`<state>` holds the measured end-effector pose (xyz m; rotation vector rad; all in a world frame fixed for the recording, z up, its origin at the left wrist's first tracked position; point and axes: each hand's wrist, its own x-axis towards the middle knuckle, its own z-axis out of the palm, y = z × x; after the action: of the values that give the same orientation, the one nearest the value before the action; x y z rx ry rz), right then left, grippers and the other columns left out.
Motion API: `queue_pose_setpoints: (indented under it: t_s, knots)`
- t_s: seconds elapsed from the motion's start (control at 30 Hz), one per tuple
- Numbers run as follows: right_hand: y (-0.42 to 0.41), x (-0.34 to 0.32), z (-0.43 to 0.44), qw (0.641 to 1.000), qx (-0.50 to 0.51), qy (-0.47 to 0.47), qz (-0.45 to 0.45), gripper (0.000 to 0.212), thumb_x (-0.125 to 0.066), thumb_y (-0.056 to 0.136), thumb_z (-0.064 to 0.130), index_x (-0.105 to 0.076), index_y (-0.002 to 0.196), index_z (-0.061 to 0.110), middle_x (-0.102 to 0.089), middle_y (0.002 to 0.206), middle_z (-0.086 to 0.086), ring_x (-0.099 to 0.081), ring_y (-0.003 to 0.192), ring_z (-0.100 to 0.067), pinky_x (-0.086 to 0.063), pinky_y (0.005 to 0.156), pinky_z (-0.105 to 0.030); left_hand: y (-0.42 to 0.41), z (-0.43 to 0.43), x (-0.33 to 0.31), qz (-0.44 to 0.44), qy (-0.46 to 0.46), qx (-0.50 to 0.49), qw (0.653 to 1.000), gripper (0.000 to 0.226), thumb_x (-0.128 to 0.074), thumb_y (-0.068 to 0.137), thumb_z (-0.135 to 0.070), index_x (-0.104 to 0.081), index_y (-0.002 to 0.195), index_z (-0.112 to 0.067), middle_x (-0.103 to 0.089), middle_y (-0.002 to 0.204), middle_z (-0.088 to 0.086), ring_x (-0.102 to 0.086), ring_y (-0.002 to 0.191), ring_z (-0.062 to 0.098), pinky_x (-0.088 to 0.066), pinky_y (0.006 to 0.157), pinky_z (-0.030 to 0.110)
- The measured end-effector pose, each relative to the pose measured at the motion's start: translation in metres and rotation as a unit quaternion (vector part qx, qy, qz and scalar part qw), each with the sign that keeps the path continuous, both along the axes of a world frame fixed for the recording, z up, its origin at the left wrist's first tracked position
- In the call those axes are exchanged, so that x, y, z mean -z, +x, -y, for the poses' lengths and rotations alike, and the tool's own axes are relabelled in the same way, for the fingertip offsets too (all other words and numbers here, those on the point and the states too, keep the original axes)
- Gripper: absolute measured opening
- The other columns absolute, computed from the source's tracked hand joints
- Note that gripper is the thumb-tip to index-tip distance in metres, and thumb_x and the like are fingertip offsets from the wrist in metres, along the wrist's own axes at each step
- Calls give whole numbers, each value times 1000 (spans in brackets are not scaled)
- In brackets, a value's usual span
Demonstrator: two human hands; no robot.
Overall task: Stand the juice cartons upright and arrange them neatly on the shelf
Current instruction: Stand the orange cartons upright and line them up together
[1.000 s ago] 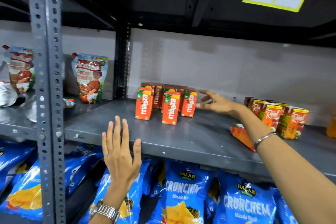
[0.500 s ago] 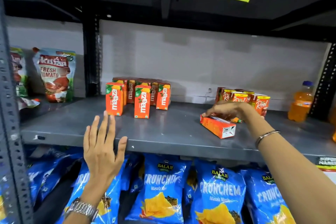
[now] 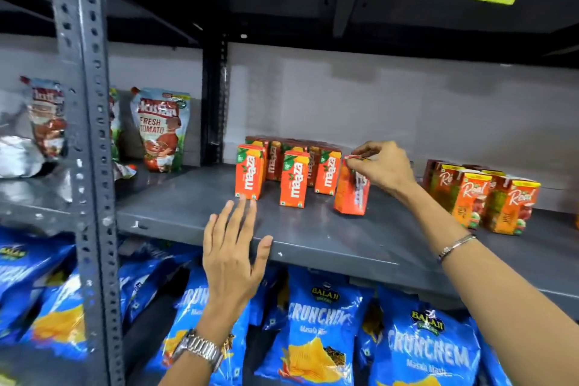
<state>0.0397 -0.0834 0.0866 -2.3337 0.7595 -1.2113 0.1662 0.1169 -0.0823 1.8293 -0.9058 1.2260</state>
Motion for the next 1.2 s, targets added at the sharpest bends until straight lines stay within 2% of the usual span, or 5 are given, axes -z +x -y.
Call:
queue_pose_setpoints:
  t_s: [0.37,0.63,0.83,1.03,1.2]
  knots:
    - [20,-9,3,990,-7,-54,-128,32,-73,64,49,-66,86,27,-64,94,2,-57,92,-21,-36,72,-29,3,1,1,6,-20,24,1000,51,-30,96,-45,-47,134,-14,-52,136,2,-38,132,18,-19,115,36]
    - [19,-18,3,974,-156,-18,-162,27,-62,79,6,-66,106,13,-65,100,-4,-58,102,-23,-45,92,-33,4,3,2,13,-25,25,999,52,-28,97,-45,-49,133,-13,-53,135,3,-38,131,18,-18,114,35]
    - [20,-20,6,973,-72,-85,-200,32,-69,76,32,-65,105,18,-63,95,-8,-56,87,-21,-45,77,-32,5,2,2,19,-18,26,999,52,-29,97,-45,-47,133,-13,-54,134,3,-39,130,19,-18,114,35]
    - [16,-24,10,948,-219,77,-216,46,-49,82,-4,-58,118,24,-56,125,-5,-52,111,-19,-44,92,-30,6,1,3,21,-14,24,999,52,-30,97,-45,-46,134,-13,-54,135,3,-38,131,19,-18,114,34]
    - [16,-27,19,952,-161,5,-258,47,-69,78,24,-56,124,18,-57,126,-9,-53,104,-18,-39,89,-28,6,2,3,20,-14,20,999,52,-30,97,-45,-46,134,-13,-53,135,3,-38,131,19,-18,115,34]
